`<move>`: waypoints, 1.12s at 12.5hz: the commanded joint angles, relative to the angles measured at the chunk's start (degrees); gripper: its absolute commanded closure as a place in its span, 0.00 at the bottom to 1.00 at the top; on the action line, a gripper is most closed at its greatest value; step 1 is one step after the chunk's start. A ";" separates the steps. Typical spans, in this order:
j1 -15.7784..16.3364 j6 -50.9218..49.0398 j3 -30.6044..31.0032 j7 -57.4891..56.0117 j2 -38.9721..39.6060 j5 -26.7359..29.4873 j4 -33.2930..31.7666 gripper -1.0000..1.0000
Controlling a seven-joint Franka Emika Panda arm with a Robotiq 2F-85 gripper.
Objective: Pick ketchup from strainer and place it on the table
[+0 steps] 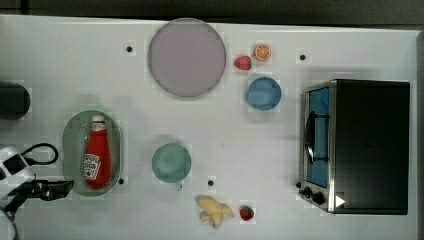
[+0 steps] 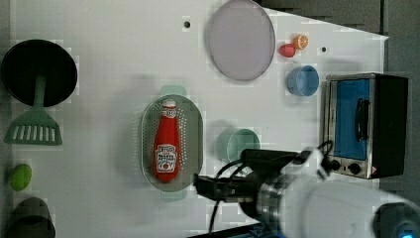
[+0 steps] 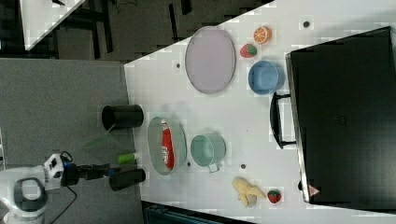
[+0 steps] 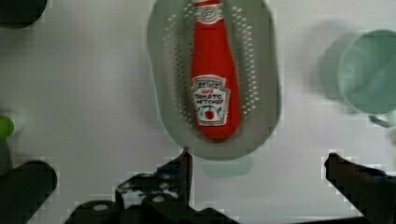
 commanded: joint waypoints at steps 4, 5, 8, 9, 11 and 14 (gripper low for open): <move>-1.37 22.94 -0.06 2.08 7.68 -7.00 -13.87 0.00; -1.37 25.86 -0.11 2.08 9.49 -9.03 -14.91 0.00; -1.37 31.35 -0.79 2.18 15.80 -13.13 -15.60 0.00; -1.36 32.37 -1.17 2.20 17.87 -14.81 -15.49 0.00; -1.29 34.23 -2.05 2.44 21.74 -18.41 -15.06 0.00; -0.90 37.30 -3.56 5.89 26.94 -22.81 -14.57 0.00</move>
